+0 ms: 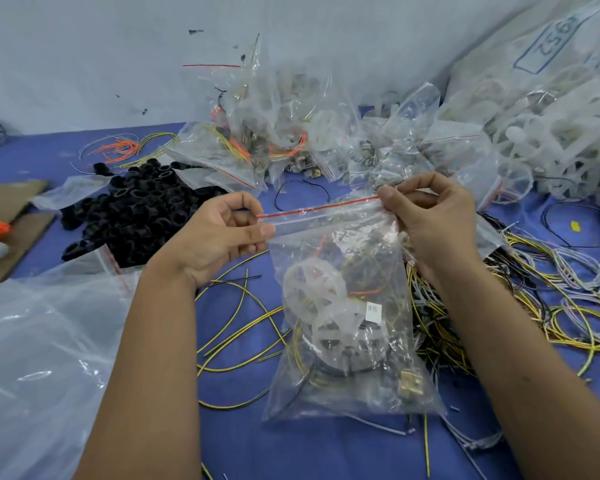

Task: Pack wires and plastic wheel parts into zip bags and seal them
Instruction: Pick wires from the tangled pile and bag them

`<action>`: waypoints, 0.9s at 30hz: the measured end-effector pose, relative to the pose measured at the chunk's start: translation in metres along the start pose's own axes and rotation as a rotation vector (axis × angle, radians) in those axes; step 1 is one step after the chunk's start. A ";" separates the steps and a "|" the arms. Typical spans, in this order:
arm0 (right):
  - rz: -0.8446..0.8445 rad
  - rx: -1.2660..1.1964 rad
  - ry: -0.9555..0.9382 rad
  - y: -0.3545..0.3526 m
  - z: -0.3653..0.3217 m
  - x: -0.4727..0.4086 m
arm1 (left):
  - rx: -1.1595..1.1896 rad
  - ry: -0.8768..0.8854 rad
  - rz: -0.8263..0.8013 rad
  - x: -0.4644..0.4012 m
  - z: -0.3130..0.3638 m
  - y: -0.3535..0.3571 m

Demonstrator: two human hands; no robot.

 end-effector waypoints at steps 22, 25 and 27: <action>-0.062 0.169 -0.306 0.013 -0.003 0.016 | -0.633 0.342 0.002 -0.031 -0.008 0.098; -0.089 0.191 -0.245 0.015 0.001 0.014 | -0.635 0.344 0.053 -0.030 -0.010 0.095; -0.110 0.197 -0.232 0.016 0.002 0.014 | -0.650 0.340 0.059 -0.030 -0.011 0.094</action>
Point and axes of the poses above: each hand's wrist, its own x-axis away from the middle knuckle, its own y-axis out of the palm, z = x × y, the point moved 1 cm from there along -x, towards the middle knuckle, and after that the axes turned 15 degrees about x, right-handed, at the moved point
